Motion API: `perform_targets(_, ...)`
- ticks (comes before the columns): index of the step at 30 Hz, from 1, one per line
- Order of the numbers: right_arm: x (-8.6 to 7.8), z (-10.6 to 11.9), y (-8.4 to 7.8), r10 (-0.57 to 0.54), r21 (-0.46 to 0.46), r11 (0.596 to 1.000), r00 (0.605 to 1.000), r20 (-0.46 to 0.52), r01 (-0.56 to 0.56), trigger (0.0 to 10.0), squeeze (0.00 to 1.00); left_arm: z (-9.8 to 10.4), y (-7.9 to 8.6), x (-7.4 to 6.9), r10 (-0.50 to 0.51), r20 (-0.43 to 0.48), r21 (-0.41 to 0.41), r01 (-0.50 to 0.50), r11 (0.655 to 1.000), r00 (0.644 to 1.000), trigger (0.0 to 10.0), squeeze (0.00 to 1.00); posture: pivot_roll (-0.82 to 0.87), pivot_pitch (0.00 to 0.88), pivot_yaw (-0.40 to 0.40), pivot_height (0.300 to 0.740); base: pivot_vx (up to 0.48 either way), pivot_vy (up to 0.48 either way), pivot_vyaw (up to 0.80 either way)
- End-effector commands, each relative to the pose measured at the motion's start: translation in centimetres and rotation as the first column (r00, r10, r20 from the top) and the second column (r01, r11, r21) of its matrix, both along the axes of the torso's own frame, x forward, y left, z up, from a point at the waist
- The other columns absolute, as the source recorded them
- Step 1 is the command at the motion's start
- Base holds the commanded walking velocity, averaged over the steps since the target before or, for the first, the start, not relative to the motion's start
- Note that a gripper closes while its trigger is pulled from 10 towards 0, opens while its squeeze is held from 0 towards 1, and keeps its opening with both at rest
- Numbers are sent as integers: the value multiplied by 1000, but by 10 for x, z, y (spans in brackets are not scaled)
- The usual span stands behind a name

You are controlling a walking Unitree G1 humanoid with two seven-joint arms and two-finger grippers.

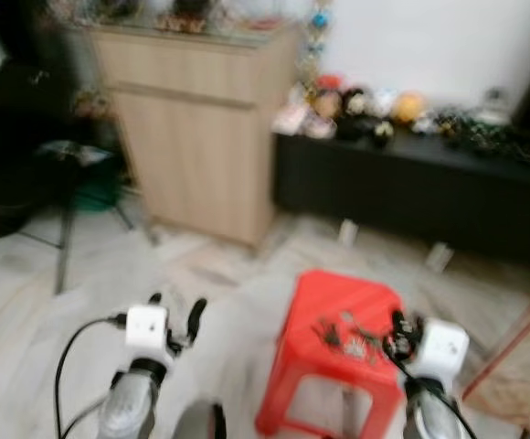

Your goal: Hang keys on a hook

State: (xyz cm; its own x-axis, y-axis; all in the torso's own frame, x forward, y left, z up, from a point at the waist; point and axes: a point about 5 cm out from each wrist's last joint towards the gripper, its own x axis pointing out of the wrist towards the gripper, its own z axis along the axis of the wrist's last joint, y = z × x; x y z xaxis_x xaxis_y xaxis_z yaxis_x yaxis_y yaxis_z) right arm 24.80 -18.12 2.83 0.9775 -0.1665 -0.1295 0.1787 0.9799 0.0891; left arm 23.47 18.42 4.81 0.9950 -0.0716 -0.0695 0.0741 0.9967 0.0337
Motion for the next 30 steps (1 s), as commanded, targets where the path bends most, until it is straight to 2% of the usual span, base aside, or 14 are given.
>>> perform_targets(1,-4,-4,2,0,12,1000,1000,-18,0,10000,0,6,0,5,-4,19,6,3,1000,1000,10000,0,25,3,-49,626,0,0,0)
perform_targets(15,-3,-4,5,6,20,1000,1000,-15,-6,10000,0,6,-3,6,-24,12,-2,24,1000,1000,10000,0,26,1,-46,626,0,0,0)
perform_targets(30,-1,-3,8,16,19,1000,1000,-15,-16,10000,0,6,-4,6,-35,9,-4,35,999,999,10000,0,25,1,-45,626,306,0,0)
